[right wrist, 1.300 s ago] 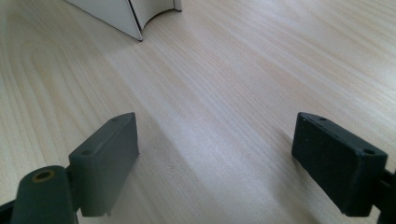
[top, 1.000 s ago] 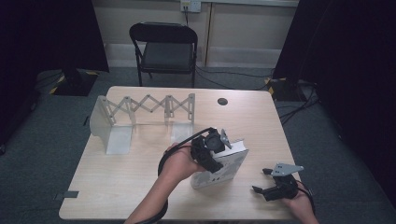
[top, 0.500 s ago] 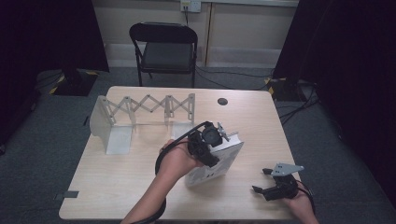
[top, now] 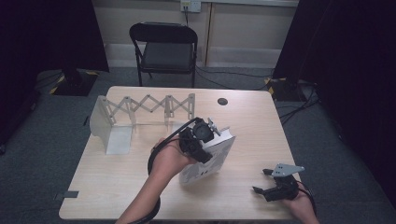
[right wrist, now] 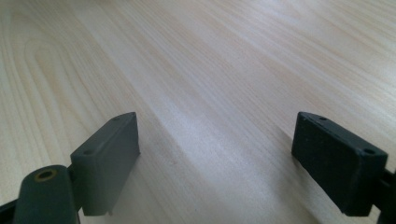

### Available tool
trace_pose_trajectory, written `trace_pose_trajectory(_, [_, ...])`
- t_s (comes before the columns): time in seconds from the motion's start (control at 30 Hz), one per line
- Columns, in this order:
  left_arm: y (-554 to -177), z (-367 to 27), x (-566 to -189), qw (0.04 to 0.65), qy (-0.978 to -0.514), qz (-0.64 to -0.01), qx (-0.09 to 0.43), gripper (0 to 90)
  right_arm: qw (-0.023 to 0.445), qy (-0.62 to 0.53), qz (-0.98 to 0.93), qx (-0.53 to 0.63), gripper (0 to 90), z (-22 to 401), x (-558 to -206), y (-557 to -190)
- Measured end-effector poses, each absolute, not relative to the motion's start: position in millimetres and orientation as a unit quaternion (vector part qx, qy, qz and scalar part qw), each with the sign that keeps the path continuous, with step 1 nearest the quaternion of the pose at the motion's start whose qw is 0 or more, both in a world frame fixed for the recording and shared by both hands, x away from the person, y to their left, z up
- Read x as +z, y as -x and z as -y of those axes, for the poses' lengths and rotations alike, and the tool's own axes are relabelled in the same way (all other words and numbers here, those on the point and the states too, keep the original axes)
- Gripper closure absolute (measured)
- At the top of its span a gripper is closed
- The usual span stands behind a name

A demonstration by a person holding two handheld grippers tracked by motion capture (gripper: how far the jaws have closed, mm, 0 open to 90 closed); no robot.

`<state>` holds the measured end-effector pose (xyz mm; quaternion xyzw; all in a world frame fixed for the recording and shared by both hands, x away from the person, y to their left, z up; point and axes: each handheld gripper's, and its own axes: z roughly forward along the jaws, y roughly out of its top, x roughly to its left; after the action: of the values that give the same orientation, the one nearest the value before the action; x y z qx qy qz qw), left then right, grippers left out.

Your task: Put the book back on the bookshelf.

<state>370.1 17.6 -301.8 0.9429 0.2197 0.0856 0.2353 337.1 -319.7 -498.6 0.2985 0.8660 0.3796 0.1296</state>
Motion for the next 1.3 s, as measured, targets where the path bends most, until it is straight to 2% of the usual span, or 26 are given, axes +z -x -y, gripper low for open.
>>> trace_pose_trajectory(1.3, [-367, -66, -291, 0.243, -0.928, -0.268, 0.090, 52.2, 0.129, -0.300, -0.866, 0.379, 14.4, 321, -498, -336])
